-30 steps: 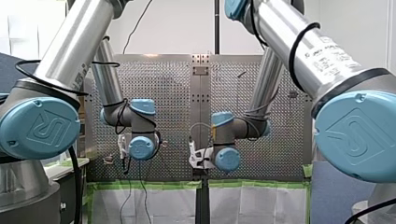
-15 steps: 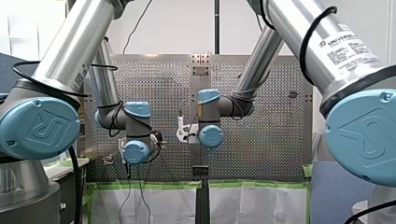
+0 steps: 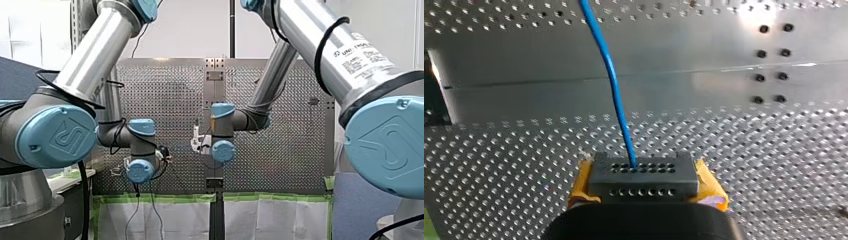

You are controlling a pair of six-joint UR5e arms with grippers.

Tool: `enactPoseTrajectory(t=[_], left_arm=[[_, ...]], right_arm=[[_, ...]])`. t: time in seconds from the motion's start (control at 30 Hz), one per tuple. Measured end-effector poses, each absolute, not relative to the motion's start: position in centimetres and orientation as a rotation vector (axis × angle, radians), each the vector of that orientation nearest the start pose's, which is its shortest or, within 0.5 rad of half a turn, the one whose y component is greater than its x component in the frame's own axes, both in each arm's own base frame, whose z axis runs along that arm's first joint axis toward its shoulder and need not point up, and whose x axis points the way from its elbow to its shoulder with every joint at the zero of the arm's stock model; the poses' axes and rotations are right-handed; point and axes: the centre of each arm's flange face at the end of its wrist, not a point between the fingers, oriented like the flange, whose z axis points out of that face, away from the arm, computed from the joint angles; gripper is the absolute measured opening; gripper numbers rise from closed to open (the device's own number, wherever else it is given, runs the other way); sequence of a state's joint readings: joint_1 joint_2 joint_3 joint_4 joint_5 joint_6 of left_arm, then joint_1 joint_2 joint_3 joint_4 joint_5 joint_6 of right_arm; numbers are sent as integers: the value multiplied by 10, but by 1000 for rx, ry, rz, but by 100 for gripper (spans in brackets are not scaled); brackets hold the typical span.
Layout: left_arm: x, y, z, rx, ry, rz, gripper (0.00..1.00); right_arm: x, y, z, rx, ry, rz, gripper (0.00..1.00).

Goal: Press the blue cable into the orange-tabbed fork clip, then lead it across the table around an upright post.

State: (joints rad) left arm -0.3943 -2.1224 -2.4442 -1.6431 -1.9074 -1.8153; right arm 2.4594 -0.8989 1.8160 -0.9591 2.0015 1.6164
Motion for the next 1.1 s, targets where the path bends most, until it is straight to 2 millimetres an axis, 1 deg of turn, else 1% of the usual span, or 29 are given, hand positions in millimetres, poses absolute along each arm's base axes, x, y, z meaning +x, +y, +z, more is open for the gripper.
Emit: enactPoseTrajectory(t=[0.27,0.4,0.7,0.87,1.1], left_arm=[[334,-224,23,-156,1521,-217,0],[349,-214,13,-172,1525,-181,0],[382,-208,-5,-219,1495,-166,0],[390,-196,-19,-240,1512,-145,0],[389,-177,-44,-210,1578,-91,0]], right_arm=[[537,-317,63,1496,-978,1662,0],[544,-323,52,1501,-986,1672,0],[556,-339,21,1553,-998,1644,0],[557,-350,3,1584,-1015,1600,0],[559,-363,-21,1629,-1032,1545,0]])
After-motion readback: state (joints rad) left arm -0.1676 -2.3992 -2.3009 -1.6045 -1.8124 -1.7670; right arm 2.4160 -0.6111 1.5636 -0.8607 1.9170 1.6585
